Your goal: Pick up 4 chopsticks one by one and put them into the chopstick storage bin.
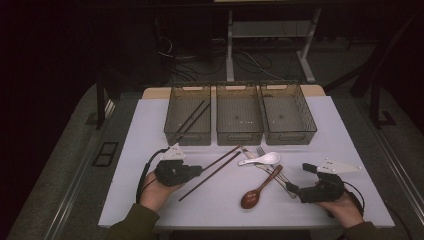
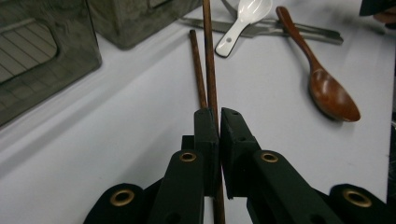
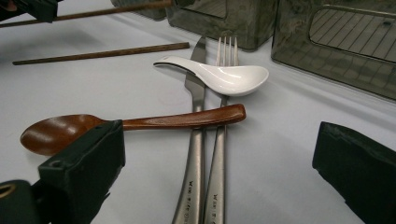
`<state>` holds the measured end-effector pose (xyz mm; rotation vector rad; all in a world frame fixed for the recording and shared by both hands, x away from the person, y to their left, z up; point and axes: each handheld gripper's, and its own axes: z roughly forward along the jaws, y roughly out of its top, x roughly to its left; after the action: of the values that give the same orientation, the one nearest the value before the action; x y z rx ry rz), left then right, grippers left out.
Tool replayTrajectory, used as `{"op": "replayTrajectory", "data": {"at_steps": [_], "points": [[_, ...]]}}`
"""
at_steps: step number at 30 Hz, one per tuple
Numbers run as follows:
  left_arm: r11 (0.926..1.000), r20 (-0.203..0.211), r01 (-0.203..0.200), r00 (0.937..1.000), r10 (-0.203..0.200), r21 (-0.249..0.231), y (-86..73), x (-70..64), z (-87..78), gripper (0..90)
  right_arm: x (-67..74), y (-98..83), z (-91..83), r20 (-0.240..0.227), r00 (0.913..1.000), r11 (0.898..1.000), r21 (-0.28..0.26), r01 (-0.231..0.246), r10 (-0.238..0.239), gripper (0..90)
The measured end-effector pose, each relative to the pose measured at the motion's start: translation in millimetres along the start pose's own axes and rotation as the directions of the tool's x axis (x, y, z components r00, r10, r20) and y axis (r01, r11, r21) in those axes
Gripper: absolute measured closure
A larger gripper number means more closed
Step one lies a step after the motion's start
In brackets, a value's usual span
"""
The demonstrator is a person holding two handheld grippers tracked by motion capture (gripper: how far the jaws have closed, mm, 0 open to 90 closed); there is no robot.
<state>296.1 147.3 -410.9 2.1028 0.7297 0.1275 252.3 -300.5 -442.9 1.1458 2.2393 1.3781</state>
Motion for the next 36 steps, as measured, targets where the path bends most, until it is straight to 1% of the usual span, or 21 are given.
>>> {"op": "replayTrajectory", "data": {"at_steps": [4,8,9,16,19,27,32,36], "points": [[0.9997,0.006,0.004,1.0000,-0.003,-0.025,2.8,-0.2,-5.3,84.7,0.1,0.0,0.0,0.000,1.0000,1.000,0.000,0.001,-0.001,2.1],[0.9992,0.011,0.004,0.9999,-0.004,-0.040,5.2,-0.3,-8.8,84.7,-0.1,-0.1,0.3,0.000,1.0000,1.000,0.001,0.004,-0.004,2.1],[0.9991,0.008,0.001,1.0000,0.000,-0.041,6.0,0.0,-9.9,84.6,-0.1,-0.1,0.4,0.000,1.0000,1.000,0.001,0.004,-0.004,2.2],[0.9973,0.010,0.009,0.9999,-0.008,-0.073,12.0,2.6,-16.5,84.7,-0.1,-0.1,0.5,0.000,1.0000,1.000,0.001,0.004,-0.004,2.2],[0.9969,0.005,0.009,1.0000,-0.008,-0.078,15.2,4.2,-19.0,84.6,-0.1,0.0,0.5,0.000,1.0000,1.000,0.001,0.003,-0.003,2.1],[0.9950,-0.021,0.008,0.9997,-0.010,-0.099,27.3,14.3,-26.5,84.6,-0.1,0.1,0.1,0.002,1.0000,1.000,-0.001,-0.002,0.002,2.2],[0.9951,-0.033,0.010,0.9994,-0.013,-0.098,33.8,21.6,-27.9,84.6,-0.4,0.2,-0.2,0.003,1.0000,1.000,-0.002,-0.003,0.003,2.1],[0.9956,-0.045,0.003,0.9990,-0.008,-0.094,40.1,27.8,-28.2,84.6,-0.6,0.2,0.0,0.004,1.0000,1.000,0.000,-0.002,0.002,2.1]]}}
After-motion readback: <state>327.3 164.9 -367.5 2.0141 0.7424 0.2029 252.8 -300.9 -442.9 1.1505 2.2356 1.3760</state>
